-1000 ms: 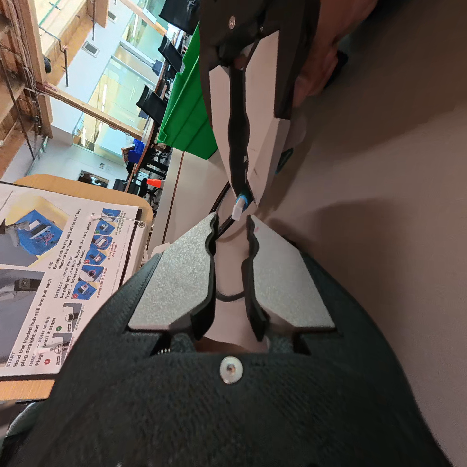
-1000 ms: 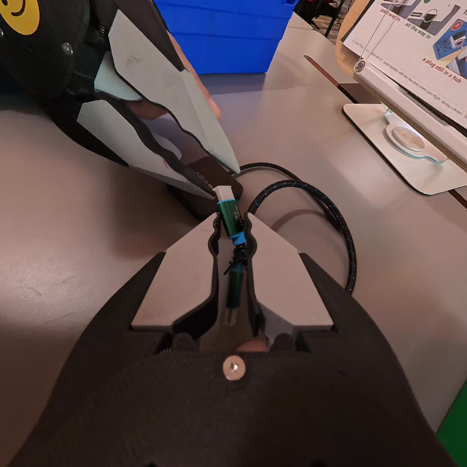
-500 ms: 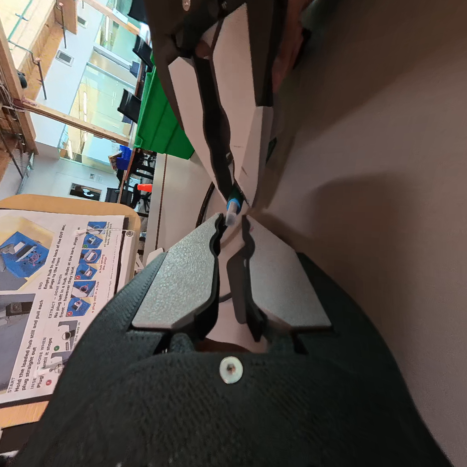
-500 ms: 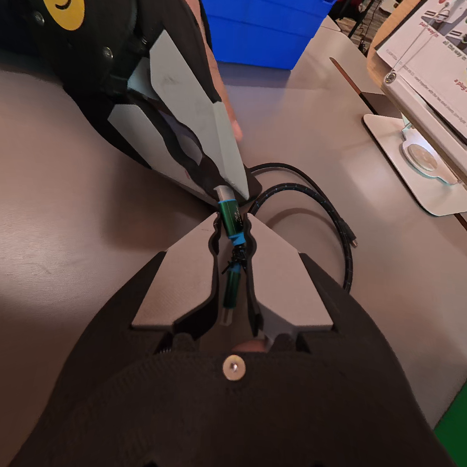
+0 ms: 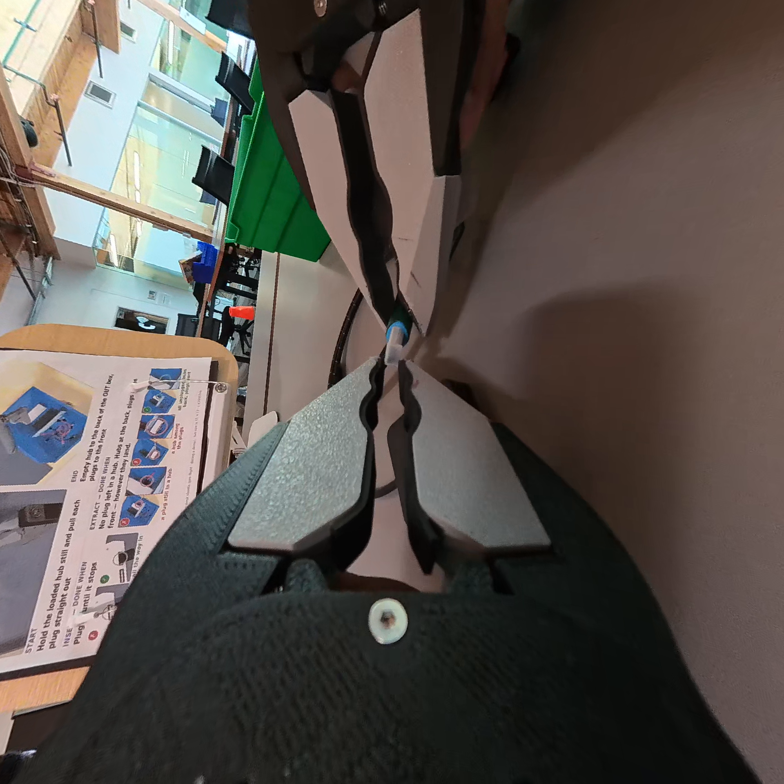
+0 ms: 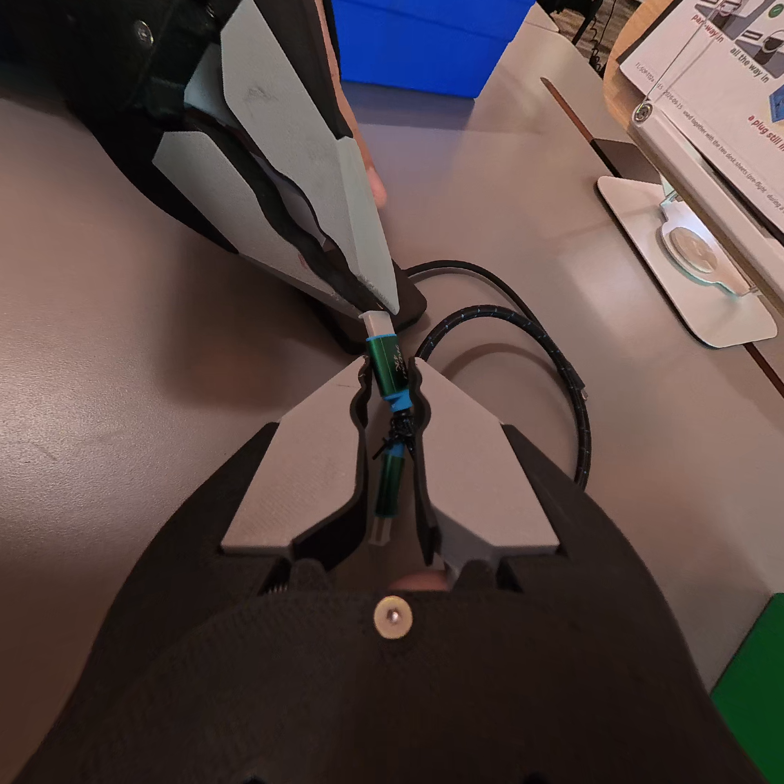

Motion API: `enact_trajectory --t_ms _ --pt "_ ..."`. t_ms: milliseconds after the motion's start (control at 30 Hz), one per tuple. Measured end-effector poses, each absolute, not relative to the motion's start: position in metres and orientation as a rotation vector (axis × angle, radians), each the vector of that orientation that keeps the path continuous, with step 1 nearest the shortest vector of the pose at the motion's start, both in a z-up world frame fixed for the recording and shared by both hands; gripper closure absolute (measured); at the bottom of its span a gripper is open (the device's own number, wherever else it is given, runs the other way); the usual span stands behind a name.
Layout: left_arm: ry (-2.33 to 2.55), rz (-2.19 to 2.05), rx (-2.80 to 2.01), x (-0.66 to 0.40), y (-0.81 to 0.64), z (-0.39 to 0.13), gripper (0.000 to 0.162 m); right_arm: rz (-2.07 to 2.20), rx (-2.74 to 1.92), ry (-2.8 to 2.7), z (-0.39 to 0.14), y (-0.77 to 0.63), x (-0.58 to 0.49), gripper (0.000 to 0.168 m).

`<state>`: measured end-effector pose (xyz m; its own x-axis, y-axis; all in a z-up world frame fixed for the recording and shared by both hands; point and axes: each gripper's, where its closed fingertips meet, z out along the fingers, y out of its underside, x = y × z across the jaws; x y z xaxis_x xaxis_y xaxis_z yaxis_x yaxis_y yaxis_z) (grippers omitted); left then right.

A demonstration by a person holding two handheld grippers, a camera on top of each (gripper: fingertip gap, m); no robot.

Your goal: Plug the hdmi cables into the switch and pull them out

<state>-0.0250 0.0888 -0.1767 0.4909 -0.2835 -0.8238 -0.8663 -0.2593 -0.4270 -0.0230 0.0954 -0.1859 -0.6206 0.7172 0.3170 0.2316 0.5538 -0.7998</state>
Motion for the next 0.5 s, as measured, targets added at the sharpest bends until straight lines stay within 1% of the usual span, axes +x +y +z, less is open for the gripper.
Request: enact_trajectory --t_ms 33,500 --pt "0.972 0.773 -1.791 -0.0248 0.0888 -0.1771 0.157 0.973 -0.755 -2.148 -0.1862 0.0955 -0.0229 0.154" --pt "1.008 0.746 -1.764 -0.0162 0.0859 -0.1791 0.156 0.962 -0.708 -2.169 -0.1886 0.0907 -0.0194 0.154"
